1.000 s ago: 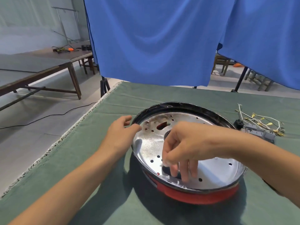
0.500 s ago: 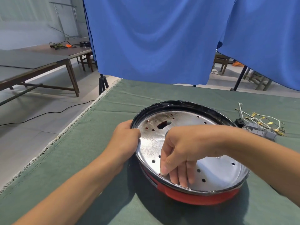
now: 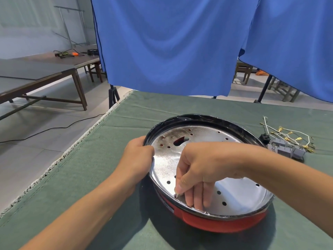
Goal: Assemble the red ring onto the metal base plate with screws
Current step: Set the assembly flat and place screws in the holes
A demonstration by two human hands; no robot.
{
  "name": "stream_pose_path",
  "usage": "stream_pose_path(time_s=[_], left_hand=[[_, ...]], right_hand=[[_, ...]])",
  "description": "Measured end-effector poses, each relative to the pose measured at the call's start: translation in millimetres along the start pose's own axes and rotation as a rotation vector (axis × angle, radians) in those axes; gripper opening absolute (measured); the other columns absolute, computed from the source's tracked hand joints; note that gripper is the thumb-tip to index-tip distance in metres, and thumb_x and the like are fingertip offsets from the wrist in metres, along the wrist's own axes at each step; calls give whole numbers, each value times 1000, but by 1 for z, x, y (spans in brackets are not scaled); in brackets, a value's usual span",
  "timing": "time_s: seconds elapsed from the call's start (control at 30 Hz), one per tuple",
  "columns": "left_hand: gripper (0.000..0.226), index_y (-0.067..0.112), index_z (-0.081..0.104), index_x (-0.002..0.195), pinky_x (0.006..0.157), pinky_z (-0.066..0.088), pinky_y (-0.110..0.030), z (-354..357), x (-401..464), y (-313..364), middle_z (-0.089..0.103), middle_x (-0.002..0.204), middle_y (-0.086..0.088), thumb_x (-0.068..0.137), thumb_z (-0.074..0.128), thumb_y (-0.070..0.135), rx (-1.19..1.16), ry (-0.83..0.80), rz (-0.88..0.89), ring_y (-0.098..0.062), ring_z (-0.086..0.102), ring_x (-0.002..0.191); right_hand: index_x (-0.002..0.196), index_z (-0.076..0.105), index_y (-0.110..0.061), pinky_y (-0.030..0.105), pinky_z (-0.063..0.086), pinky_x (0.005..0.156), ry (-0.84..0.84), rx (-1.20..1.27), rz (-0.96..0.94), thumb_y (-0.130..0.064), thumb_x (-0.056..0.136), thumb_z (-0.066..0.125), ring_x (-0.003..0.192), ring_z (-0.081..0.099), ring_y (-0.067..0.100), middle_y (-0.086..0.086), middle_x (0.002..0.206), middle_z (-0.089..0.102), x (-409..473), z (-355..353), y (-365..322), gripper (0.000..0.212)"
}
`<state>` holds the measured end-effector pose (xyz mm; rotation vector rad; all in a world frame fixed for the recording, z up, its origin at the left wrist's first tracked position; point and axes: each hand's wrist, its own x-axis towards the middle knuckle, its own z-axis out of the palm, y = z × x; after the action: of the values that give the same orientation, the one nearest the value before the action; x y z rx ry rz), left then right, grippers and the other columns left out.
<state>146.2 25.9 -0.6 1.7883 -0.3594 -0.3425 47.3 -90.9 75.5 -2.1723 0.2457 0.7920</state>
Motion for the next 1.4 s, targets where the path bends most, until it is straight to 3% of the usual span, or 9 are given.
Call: stream_pose_path(time_s=[0.13,0.3,0.53,0.77,0.9,1.1,1.2,1.33,1.4], left_hand=[[16,-15,52,85,67,32,-32,0,1,0,50,72,-13,77,39,-12,6,3,8,-20,44,68],[15,-15,53,82,65,34,-31,1,1,1,52,69,-13,75,39,-13,3,4,12,-19,45,66],[15,-13,53,79,65,32,-31,1,0,0,50,69,-13,75,39,-13,-5,12,10,-19,44,66],[19,-1,54,76,66,29,-33,1,-3,2,45,70,-12,76,39,-12,4,12,9,-19,39,67],[21,7,51,75,65,28,-32,1,-5,4,43,70,-11,77,39,-11,-7,6,-4,-19,39,66],[15,8,48,74,55,30,-27,0,-10,8,42,70,-10,81,44,-5,-18,-8,8,-13,42,49],[18,9,43,68,46,31,-18,0,-9,7,37,66,-7,83,49,0,-33,2,7,-7,35,44],[26,15,52,59,73,41,-33,0,-5,3,49,61,6,85,55,8,-111,23,-15,-15,46,70],[18,19,62,69,81,46,-39,0,-7,4,60,70,10,85,57,12,-142,16,-20,-15,54,79]], right_hand=[[89,69,3,20,55,56,16,-15,11,-6,91,60,52,64,16,8,70,69,0,2,-4,13],[96,70,4,17,54,65,51,-119,64,-14,93,58,58,64,18,16,91,74,0,7,-11,22],[93,71,1,16,53,67,96,-247,32,-19,93,58,53,62,12,12,87,75,-1,11,-14,24],[90,69,-1,11,42,39,153,-237,-2,-15,92,58,47,63,13,11,81,74,-4,15,-11,18],[86,70,-6,18,52,50,256,-371,-112,-12,89,60,48,64,15,9,77,74,-1,20,-9,12],[84,70,-12,7,36,38,225,-261,-92,-21,89,61,54,66,9,2,75,74,-3,15,-1,14],[83,69,-10,6,39,41,192,-193,-79,-18,91,56,62,71,17,4,74,74,-4,12,2,17],[84,69,-6,15,50,49,249,-175,-94,-17,89,59,62,71,19,5,71,73,-7,9,8,16],[81,67,-7,19,51,48,349,-135,-119,-17,89,61,57,70,17,4,67,71,-13,5,12,15]])
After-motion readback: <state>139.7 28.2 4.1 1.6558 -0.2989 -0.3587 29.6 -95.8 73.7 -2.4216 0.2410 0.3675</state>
